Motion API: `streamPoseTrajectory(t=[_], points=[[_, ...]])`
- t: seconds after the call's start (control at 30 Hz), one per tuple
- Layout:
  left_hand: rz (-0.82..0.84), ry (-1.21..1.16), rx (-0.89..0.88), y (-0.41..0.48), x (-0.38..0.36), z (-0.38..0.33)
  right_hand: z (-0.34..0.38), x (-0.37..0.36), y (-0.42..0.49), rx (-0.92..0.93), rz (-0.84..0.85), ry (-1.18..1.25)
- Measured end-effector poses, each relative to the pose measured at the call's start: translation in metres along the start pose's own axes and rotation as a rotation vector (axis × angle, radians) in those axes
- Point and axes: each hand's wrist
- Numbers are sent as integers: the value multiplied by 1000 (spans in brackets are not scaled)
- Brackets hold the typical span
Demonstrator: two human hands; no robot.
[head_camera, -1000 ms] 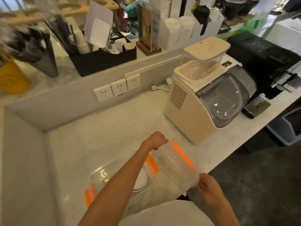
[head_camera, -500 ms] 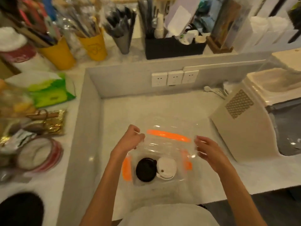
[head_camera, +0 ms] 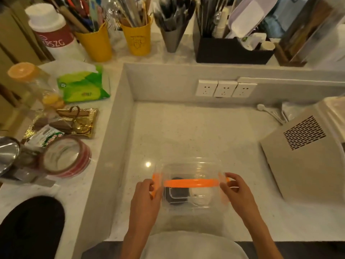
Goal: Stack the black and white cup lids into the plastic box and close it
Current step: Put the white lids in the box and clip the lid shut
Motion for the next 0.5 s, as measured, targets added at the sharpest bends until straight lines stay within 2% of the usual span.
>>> streamPoseTrajectory(t=[0.5], points=[[110,33,93,1,-10,2,-20,0,4,-46,-11,-17]])
Point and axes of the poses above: each hand's wrist, its own y-axis towards the middle knuckle, its own x-axis out of the back of the hand, z = x × y, and after that the axes turned 11 degrees about -x, right-handed
